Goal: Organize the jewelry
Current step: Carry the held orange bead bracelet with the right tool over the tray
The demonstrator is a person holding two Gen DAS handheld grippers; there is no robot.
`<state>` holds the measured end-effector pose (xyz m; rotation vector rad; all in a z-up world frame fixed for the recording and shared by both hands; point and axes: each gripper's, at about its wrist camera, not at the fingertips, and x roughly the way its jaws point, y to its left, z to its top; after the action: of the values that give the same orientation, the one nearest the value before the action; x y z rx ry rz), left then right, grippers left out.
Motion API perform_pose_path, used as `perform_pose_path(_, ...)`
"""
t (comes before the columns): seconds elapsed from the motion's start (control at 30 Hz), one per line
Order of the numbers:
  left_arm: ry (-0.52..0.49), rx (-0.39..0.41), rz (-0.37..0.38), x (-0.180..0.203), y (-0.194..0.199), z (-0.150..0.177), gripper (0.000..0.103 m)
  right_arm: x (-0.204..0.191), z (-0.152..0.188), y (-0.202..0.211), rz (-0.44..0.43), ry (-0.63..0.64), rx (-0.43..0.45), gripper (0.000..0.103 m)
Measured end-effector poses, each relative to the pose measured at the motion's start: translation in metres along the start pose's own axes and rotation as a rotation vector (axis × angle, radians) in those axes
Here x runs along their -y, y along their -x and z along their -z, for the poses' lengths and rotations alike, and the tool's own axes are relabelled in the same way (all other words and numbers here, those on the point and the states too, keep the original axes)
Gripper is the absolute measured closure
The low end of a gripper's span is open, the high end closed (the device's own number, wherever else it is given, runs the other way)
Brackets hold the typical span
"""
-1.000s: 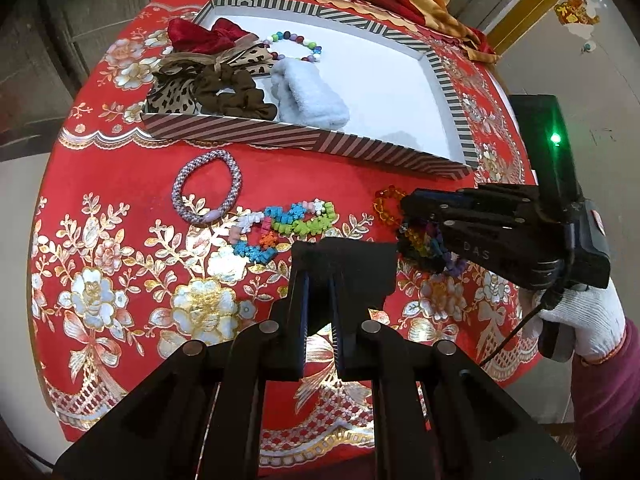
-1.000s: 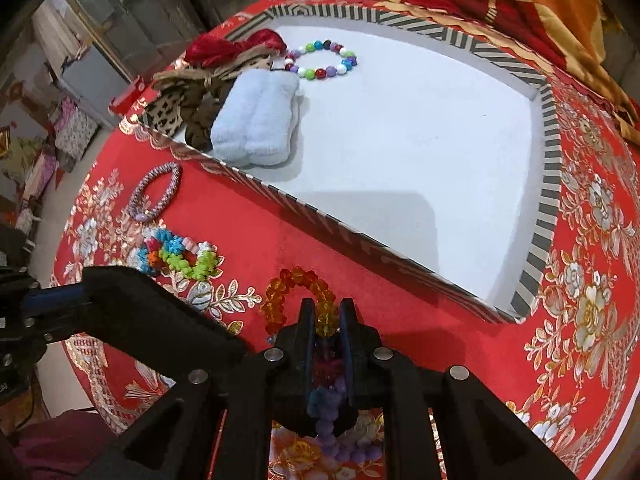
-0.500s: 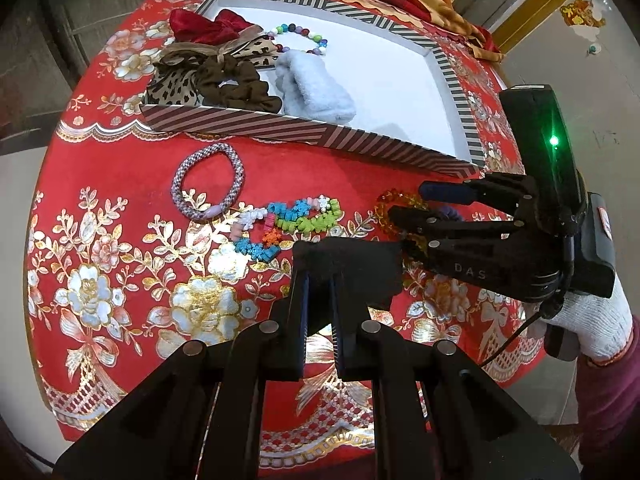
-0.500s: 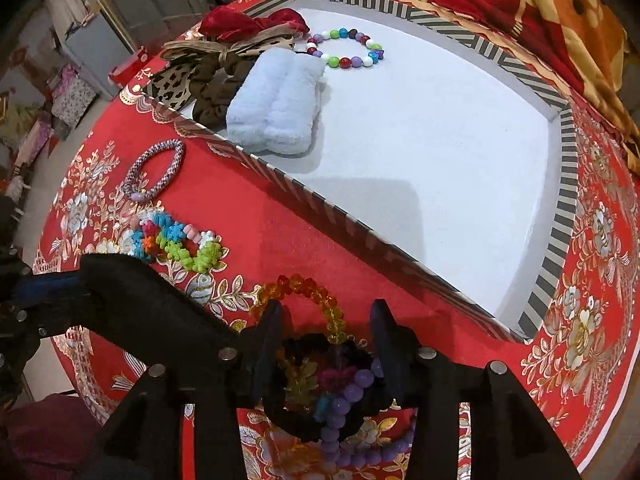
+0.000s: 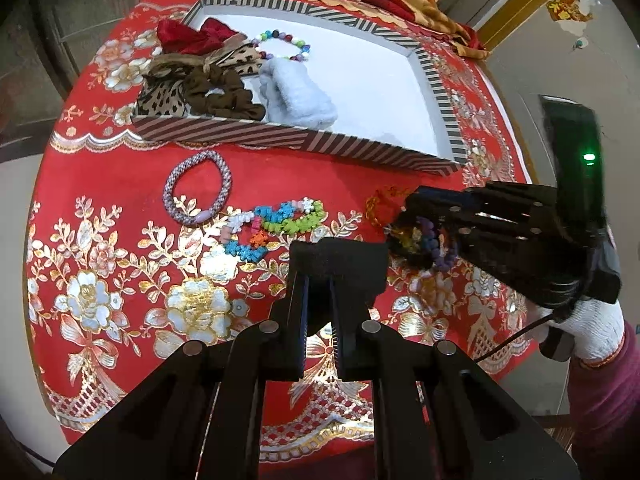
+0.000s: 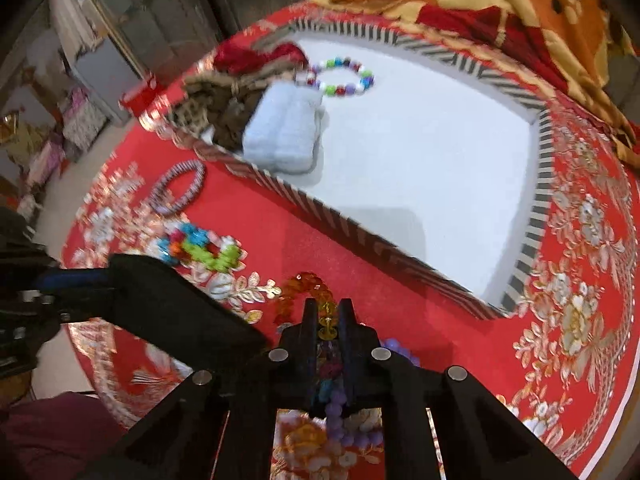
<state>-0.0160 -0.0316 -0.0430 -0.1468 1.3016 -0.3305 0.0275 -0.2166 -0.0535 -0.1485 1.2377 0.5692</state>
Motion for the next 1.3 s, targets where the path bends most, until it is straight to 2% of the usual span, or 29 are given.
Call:
perform_pose_path(0.17,-0.023,0.019,0.015,0.005,0.011,-0.002,0.094,0.008,0.0,0.034,-0.068,-0.068,0.069,0.094)
perform_pose_path(0.4,-0.045,0.051,0.041,0.01,0.029,-0.01,0.094,0.008,-0.002,0.07,-0.102,-0.101,0.141,0.094)
perform_pose_path(0.9,-0.079,0.159,0.042,0.019,0.062,-0.043,0.094,0.013,-0.018,0.123,-0.063,-0.104,0.255,0.094)
perform_pose_path(1.3,-0.061,0.213,-0.004,0.021,0.06,-0.091,0.094,0.035,-0.035,0.123,-0.024,-0.111,0.25,0.094)
